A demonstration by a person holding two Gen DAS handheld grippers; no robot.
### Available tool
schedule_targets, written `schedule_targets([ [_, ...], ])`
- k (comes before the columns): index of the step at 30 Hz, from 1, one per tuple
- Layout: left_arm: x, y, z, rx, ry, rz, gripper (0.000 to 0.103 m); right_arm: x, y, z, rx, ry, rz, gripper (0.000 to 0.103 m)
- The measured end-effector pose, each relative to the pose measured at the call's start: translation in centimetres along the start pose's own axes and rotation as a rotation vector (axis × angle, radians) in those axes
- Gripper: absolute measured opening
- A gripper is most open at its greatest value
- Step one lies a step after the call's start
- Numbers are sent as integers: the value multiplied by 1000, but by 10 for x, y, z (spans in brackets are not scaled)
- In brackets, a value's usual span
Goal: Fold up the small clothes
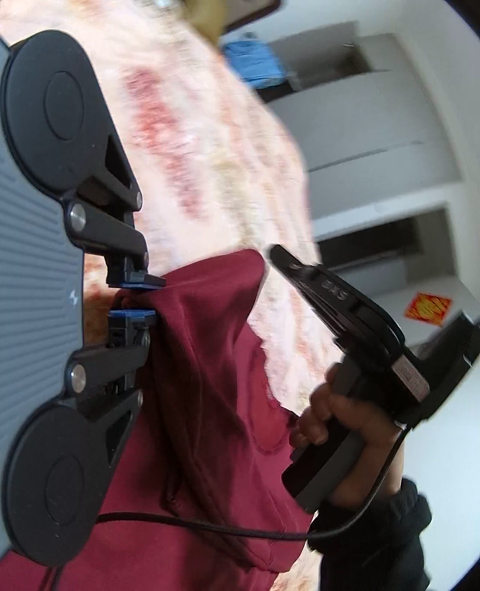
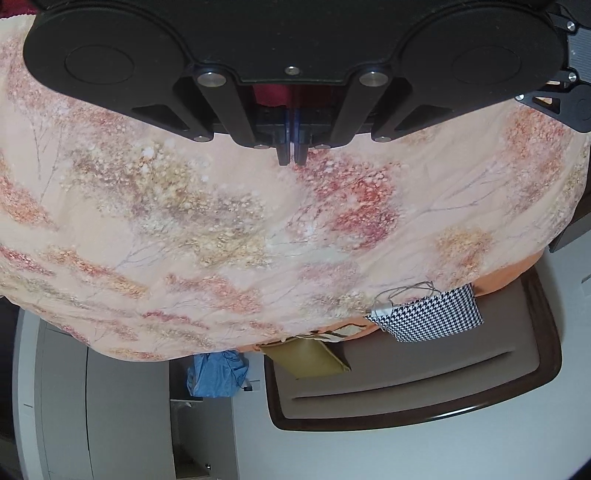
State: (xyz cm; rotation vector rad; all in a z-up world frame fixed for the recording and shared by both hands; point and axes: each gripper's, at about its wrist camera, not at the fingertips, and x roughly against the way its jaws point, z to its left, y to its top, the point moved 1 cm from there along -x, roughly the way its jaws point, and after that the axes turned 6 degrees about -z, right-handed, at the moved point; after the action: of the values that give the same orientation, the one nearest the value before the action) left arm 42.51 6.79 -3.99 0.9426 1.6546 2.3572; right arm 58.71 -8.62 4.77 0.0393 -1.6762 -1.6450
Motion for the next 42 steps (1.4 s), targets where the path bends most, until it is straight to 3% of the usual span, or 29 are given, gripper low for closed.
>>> schedule_targets([
  [5, -1, -2, 13, 126, -26, 46, 13, -10, -11, -2, -14, -18, 24, 1],
  [9, 1, -1, 18, 132, -41, 79, 25, 14, -21, 2, 24, -28, 7, 28],
  [10, 2, -2, 17, 130, -50, 91, 30, 24, -25, 3, 38, -31, 3, 31],
  [12, 11, -6, 17, 127, -61, 100, 50, 47, -37, 5, 67, -38, 2, 50],
  [13, 15, -6, 14, 136, -60, 97, 64, 60, -45, 7, 85, -44, -3, 54],
  [14, 20, -7, 12, 156, -63, 86, 69, 72, -55, 11, 108, -48, -7, 58],
  [16, 28, -3, 11, 221, -81, 57, 73, 92, -77, 20, 159, -84, -4, 58],
  [17, 29, 1, 13, 260, -76, 41, 81, 99, -90, 24, 179, -116, 2, 58],
  [20, 28, 16, 20, 389, -3, -16, 98, 107, -124, 34, 195, -207, 40, 59],
  [25, -6, 27, 35, 567, 158, 45, 98, 112, -157, 52, 240, -277, 15, 67],
  [29, -22, 5, 33, 551, 227, 163, 97, 131, -165, 51, 216, -309, -22, 81],
  [34, -3, -20, 35, 571, 240, 123, 98, 182, -184, 23, 97, -399, -50, 88],
  [38, 4, -27, 33, 587, 254, 111, 101, 221, -206, 2, 14, -486, -19, 102],
  [42, 14, -22, 28, 609, 284, 122, 102, 249, -230, -10, -48, -559, 39, 102],
])
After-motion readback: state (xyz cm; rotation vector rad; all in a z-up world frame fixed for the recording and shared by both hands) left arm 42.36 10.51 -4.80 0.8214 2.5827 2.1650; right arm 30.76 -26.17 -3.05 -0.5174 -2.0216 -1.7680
